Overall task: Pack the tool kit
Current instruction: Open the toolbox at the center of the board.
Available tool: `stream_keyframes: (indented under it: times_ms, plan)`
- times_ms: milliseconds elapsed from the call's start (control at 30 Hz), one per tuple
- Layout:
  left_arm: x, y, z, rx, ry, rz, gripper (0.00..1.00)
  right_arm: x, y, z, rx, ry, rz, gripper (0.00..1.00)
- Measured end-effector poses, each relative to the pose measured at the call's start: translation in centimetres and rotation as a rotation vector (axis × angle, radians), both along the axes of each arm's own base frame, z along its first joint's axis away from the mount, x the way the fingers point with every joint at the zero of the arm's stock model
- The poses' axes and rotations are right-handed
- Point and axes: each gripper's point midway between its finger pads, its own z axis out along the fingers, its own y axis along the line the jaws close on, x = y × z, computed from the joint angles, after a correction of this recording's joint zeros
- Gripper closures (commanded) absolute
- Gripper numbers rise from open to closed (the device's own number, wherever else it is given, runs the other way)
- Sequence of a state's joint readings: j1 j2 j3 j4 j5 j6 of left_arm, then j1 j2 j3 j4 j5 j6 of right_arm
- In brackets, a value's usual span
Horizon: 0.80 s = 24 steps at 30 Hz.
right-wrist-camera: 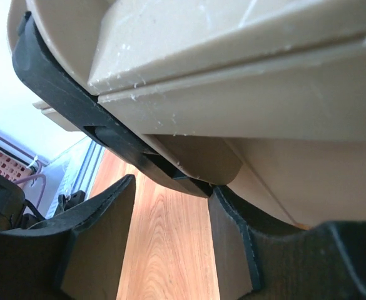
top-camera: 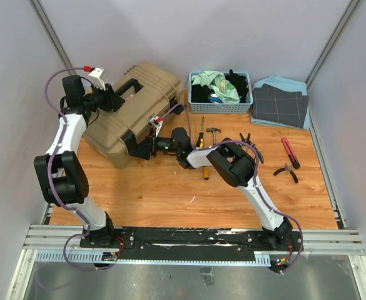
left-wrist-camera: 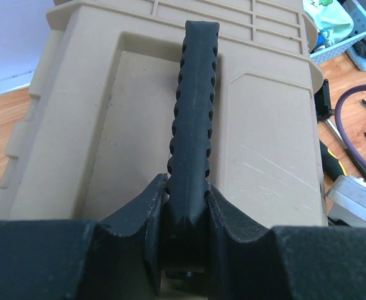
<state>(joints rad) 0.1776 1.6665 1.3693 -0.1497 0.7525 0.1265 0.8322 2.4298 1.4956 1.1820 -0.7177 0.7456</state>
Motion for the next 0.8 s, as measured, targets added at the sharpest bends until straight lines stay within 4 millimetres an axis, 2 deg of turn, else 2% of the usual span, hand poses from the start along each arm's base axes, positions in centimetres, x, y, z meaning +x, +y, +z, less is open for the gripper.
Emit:
stream_keyframes:
  times_ms: [233,467,633,800]
  plan:
    - [0.20,0.01,0.18,-0.004,-0.013,0.006,1.00,-0.33,0.12,0.51,0.019,0.026,0.010,0.78]
    - [0.50,-0.15,0.42,-0.003,-0.030,0.013,1.00,0.12,0.15,0.86,0.033,0.038,-0.016,0.99]
    - [0.44,-0.15,0.36,0.009,-0.039,0.025,1.00,0.25,0.03,0.67,0.040,0.059,-0.040,0.99]
    - [-0.02,-0.19,0.08,0.021,-0.038,0.036,1.00,-0.22,-0.45,0.13,0.031,0.174,-0.074,0.99]
